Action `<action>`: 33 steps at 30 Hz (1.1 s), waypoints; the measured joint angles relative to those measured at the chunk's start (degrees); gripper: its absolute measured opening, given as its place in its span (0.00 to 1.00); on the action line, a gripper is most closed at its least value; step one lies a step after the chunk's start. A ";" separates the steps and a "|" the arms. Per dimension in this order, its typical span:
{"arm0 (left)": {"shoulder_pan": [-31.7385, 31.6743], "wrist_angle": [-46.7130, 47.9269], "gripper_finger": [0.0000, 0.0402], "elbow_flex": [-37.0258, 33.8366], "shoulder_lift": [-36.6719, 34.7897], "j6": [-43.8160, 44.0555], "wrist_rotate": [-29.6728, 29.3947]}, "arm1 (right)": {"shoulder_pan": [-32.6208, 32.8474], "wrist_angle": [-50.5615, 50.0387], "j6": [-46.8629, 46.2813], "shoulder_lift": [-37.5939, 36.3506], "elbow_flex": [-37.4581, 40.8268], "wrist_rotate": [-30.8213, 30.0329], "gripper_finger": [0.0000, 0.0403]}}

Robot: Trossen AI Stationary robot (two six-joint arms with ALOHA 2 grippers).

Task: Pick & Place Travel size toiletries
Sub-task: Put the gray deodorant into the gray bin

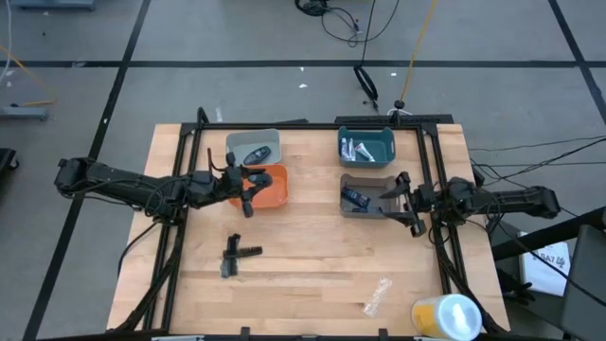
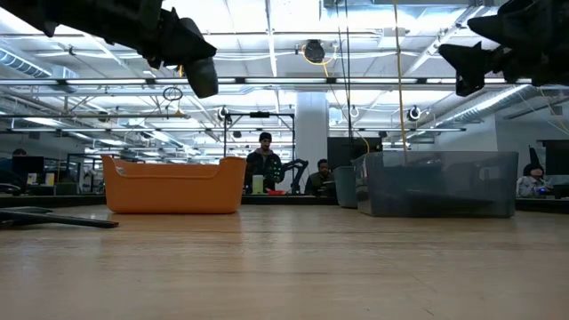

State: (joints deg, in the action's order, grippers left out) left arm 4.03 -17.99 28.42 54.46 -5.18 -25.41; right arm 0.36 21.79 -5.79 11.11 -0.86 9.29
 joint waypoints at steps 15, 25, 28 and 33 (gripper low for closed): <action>0.00 0.15 0.36 0.02 0.00 1.02 0.00 | 0.00 -10.28 0.48 -8.61 0.07 -2.14 0.59; 0.00 0.54 0.36 0.02 0.00 1.53 0.00 | -0.02 -10.37 0.70 -11.00 0.07 -1.74 0.59; 0.00 0.77 0.36 0.02 0.00 2.32 0.00 | -0.02 -9.54 -0.03 -10.97 0.07 -1.75 0.59; 0.00 0.98 0.36 0.04 0.00 2.25 0.00 | -0.02 -9.61 -0.31 -10.95 0.07 -1.74 0.59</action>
State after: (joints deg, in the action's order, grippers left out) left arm 4.03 -17.01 28.47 54.46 -2.93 -25.41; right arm 0.34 12.19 -6.09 0.16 -0.80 7.55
